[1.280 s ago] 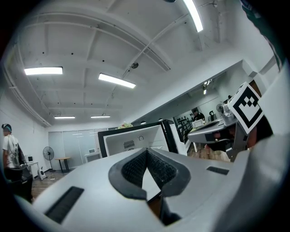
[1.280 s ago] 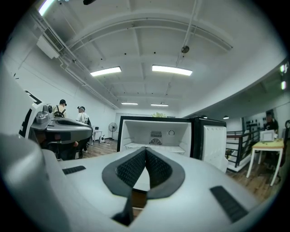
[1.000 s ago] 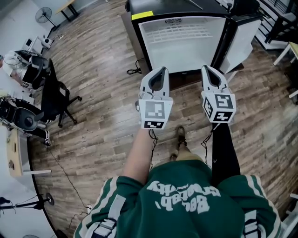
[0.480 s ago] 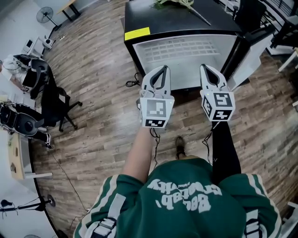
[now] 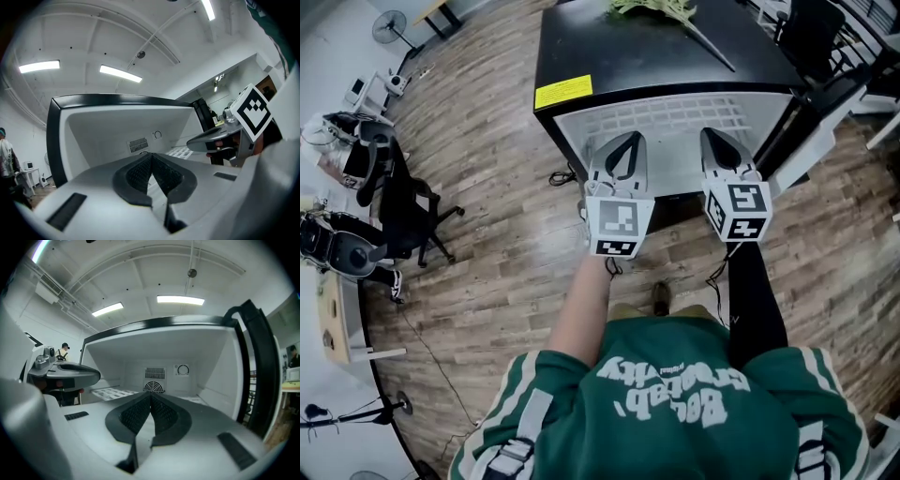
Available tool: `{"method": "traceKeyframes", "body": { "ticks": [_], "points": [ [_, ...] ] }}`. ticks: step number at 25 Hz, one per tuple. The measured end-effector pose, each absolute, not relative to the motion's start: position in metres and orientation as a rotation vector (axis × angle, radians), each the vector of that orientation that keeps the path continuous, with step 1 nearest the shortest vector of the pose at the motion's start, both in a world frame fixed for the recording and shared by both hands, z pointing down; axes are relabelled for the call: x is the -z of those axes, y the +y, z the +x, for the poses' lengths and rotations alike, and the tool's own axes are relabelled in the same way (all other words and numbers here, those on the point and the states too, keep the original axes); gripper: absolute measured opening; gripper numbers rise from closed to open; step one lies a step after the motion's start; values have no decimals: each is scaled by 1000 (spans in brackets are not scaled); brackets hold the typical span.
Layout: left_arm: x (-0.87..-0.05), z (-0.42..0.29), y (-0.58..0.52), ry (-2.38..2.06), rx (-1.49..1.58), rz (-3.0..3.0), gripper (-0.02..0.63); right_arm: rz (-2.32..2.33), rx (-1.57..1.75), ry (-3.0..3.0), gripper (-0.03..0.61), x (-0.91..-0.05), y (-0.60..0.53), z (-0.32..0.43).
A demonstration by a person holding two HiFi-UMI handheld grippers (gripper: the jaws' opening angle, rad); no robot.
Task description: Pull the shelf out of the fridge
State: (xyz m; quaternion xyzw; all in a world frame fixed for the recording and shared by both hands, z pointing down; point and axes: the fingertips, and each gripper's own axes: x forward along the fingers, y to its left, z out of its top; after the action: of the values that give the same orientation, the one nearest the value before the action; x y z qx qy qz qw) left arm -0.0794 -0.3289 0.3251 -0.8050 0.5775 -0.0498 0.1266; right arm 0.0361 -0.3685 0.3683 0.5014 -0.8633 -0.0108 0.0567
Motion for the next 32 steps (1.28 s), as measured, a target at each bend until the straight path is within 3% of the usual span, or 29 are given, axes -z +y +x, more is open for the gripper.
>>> {"method": "traceKeyframes", "body": {
  "ticks": [14,26,32],
  "points": [
    [-335,-79,-349,1606,134,-2407,15,1577,-193,-2658,9,-386,-383,26],
    [-333,-81,-357,1565,129,-2436,15,1638,-822,-2842,9,-395,-388,26],
    [-333,-80,-357,1546,128,-2450,15,1708,-1303,-2900,9,-396,-389,39]
  ]
}}
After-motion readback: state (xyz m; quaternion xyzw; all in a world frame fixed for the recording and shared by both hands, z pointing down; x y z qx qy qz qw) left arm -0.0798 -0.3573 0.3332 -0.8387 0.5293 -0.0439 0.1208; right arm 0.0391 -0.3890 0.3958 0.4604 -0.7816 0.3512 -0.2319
